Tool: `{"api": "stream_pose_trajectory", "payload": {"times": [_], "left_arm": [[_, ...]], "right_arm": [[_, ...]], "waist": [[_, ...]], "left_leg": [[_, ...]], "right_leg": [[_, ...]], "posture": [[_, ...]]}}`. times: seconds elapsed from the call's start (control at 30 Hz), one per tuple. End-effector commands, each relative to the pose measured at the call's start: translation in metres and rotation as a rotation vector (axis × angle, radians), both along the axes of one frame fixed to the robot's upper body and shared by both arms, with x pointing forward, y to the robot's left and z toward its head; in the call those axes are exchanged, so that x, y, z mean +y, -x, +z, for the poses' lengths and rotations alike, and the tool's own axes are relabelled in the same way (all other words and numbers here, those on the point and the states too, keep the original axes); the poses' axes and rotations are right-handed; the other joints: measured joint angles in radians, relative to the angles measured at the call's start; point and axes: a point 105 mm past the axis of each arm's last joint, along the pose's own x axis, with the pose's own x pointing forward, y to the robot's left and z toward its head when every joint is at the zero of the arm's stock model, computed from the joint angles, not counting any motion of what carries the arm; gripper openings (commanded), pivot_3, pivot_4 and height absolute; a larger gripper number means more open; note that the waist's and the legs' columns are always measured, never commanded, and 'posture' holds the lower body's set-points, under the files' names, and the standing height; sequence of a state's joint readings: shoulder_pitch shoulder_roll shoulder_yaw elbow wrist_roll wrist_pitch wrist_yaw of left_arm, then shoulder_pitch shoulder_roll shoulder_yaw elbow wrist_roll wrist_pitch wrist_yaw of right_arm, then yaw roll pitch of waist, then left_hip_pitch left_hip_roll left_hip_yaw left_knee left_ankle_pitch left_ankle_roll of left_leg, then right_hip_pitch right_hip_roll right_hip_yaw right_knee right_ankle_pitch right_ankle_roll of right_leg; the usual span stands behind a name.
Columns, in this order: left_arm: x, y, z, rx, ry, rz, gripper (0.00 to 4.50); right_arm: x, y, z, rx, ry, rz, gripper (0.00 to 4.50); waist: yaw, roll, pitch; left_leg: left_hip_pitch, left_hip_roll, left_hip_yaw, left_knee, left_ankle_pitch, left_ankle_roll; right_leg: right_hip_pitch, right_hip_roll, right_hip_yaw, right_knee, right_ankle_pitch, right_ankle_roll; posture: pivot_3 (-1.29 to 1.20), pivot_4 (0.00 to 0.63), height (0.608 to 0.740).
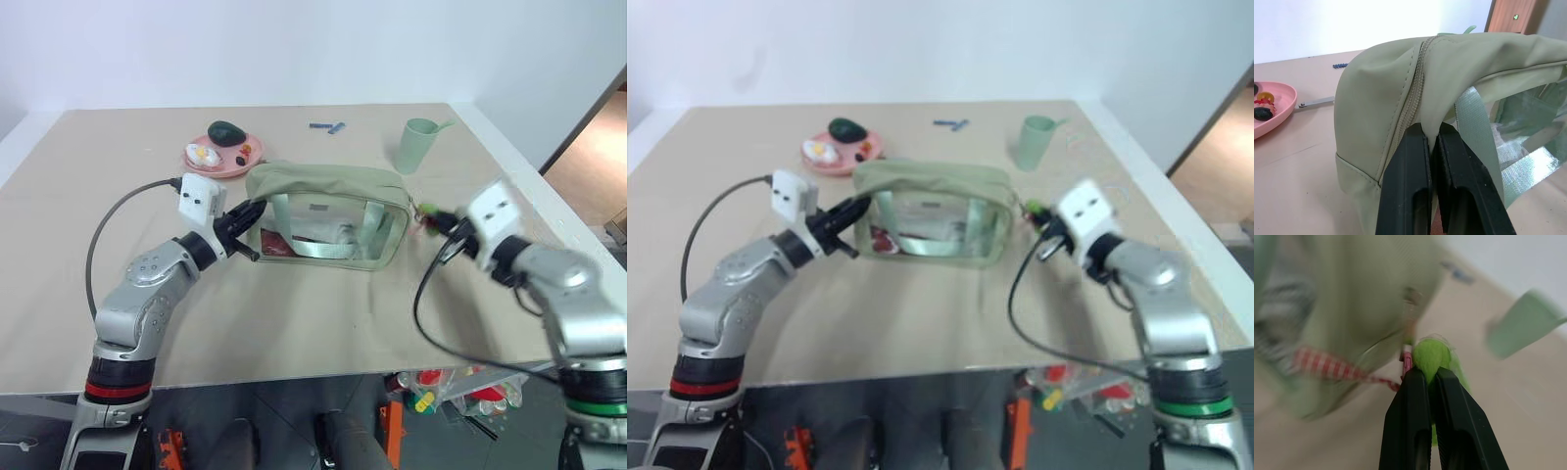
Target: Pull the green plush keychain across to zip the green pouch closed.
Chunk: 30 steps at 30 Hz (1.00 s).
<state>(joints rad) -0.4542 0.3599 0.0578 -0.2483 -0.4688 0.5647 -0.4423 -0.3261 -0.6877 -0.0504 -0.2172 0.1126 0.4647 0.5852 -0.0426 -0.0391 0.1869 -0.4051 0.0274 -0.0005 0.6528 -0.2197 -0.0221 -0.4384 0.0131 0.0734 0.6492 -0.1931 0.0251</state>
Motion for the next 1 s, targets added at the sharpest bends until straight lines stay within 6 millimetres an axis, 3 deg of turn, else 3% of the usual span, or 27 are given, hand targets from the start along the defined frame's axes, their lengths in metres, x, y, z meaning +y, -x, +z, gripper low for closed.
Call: {"api": "stream_pose_trajectory", "payload": {"times": [0.03,0.2,0.37,0.43,0.47,0.8,0.83,0.93,1.0], "left_arm": [[0.0,0.001,0.012,-0.051,-0.003,0.017,0.0],[0.001,0.001,0.011,-0.051,-0.018,0.021,0.0],[-0.001,0.001,0.009,-0.035,-0.023,-0.008,0.0],[-0.002,0.003,0.008,-0.023,-0.021,-0.036,0.77],[-0.003,0.004,0.008,-0.021,-0.024,-0.047,1.09],[0.013,0.012,0.026,-0.066,-0.043,-0.118,4.47],[0.019,0.015,0.031,-0.078,-0.052,-0.138,4.5],[0.037,0.023,0.036,-0.092,-0.091,-0.146,4.5],[0.052,0.026,0.028,-0.069,-0.139,-0.117,4.5]], "right_arm": [[0.004,-0.003,-0.022,-0.004,0.029,-0.041,0.03],[0.008,-0.01,-0.029,-0.022,-0.008,-0.055,0.03],[0.0,-0.014,-0.005,-0.076,-0.116,-0.07,0.03],[-0.006,-0.012,0.011,-0.092,-0.173,-0.065,0.0],[-0.008,-0.01,0.018,-0.098,-0.199,-0.057,0.69],[-0.012,0.03,0.074,-0.159,-0.351,0.154,4.05],[-0.014,0.036,0.08,-0.159,-0.381,0.17,4.44],[-0.013,0.049,0.086,-0.121,-0.431,0.208,4.48],[-0.007,0.058,0.08,-0.059,-0.438,0.237,4.48]], "waist": [[-0.001,0.0,0.0],[-0.002,-0.001,-0.001],[-0.002,-0.001,-0.001],[-0.002,-0.001,-0.001],[-0.002,-0.001,-0.001],[-0.002,-0.001,0.0],[-0.002,-0.001,0.0],[-0.004,0.0,0.0],[-0.005,0.0,0.0]], "left_leg": [[0.0,0.0,0.0,0.0,0.0,0.0],[0.001,0.0,0.0,0.001,0.0,0.0],[0.001,0.0,0.0,0.001,0.0,0.0],[0.001,0.0,0.0,0.001,0.0,0.0],[0.001,0.0,0.0,0.001,0.0,0.0],[0.0,0.0,0.0,0.0,0.0,0.0],[0.0,0.0,0.0,0.0,0.0,0.0],[0.0,0.0,0.0,0.0,0.0,0.0],[0.0,0.001,0.0,0.0,0.0,0.0]], "right_leg": [[0.0,0.0,0.0,0.0,0.0,0.0],[0.001,0.0,0.0,0.0,0.001,0.001],[0.001,0.0,0.0,0.0,0.001,0.001],[0.001,0.0,0.0,0.0,0.001,0.001],[0.001,0.0,0.0,0.0,0.001,0.001],[0.001,0.0,0.0,0.0,0.001,0.001],[0.001,0.0,0.0,0.0,0.001,0.001],[0.0,0.001,0.0,0.0,0.0,0.0],[0.0,0.001,0.0,0.0,0.0,0.0]], "posture": [[0.0,0.15,0.74],[0.0,0.15,0.74],[0.0,0.15,0.74],[0.0,0.15,0.74],[0.0,0.15,0.74],[0.0,0.15,0.74],[0.0,0.15,0.74],[0.0,0.15,0.74],[0.0,0.15,0.74]]}}
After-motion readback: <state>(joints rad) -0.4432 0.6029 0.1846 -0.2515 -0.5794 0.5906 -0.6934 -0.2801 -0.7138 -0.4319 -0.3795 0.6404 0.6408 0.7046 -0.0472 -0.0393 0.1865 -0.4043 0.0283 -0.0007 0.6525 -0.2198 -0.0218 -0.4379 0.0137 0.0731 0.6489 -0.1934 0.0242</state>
